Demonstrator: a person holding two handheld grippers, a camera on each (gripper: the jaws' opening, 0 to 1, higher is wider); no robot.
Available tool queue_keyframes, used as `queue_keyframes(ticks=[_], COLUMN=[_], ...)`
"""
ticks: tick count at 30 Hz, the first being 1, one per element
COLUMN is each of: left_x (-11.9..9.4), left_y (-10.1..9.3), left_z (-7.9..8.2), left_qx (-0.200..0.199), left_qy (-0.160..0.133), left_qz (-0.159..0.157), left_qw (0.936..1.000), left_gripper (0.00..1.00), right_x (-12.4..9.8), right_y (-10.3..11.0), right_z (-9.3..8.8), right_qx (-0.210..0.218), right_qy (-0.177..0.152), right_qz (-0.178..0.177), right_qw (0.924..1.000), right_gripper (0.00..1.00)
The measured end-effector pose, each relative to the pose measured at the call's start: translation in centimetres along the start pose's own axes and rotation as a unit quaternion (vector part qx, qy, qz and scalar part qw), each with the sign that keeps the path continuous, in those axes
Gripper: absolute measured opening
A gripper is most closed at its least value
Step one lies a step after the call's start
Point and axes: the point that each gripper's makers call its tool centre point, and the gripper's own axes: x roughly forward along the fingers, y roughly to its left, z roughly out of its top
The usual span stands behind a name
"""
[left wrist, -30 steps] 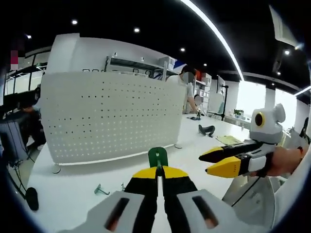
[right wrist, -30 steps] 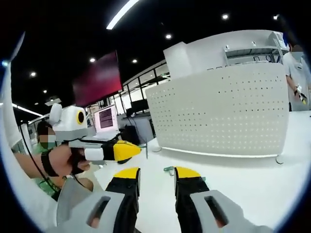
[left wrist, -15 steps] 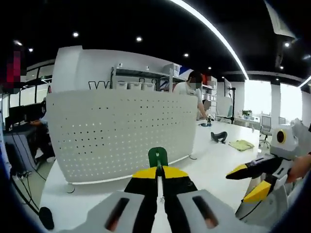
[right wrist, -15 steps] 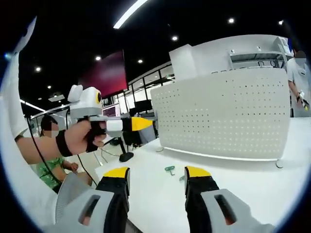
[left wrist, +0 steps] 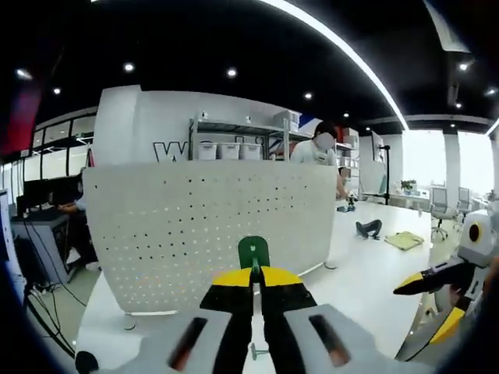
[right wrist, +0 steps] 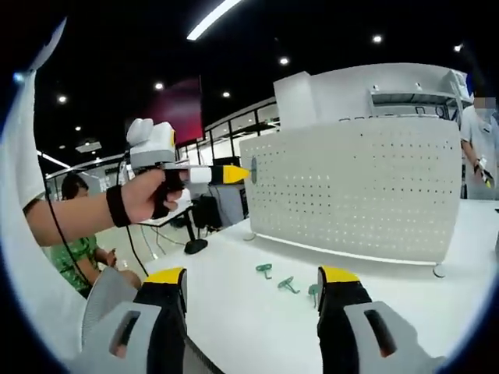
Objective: Insert the hook assembly into the mounting plate slot until the hook locks in place.
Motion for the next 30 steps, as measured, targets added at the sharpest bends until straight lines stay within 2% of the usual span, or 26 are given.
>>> queue_keyframes(ticks=[5, 13, 16, 24, 30], left_x=[0.4, 1.5, 1.7, 2.4, 3.2], left_y=[0.9, 3.6, 4.2, 6.1, 7.1], left_z=[1.2, 2.8, 3.4, 4.4, 4.6], left_qx=[0.007, 0.018, 0.02, 0.032, 0.041], left_qy=[-0.011, -0.015, -0.02, -0.032, -0.028], left_qz=[0.014, 0.047, 0.051, 0.082, 0.095], left_qw=[0.9998, 0.9986, 0.9983, 0.9956, 0.9943], left_gripper=[0.02, 0.02, 0.02, 0.02, 0.02], right_x=[-0.2, -0.6, -0.6, -1.0, -1.2], right_y=[0.0, -0.1, -0.1, -0.2, -0.5], right_z=[-0.1, -0.3, -0.4, -0.4, -0.6], right_qx=[-0.002, 0.004, 0.001, -0.002, 0.001], right_qy=[0.001, -0.007, -0.008, -0.008, -0.005], right_qz=[-0.001, -0.017, -0.021, -0.024, -0.029], right_qw=[1.0, 0.9998, 0.9997, 0.9997, 0.9996], right_gripper=[0.7, 0.7, 0.73, 0.74, 0.74])
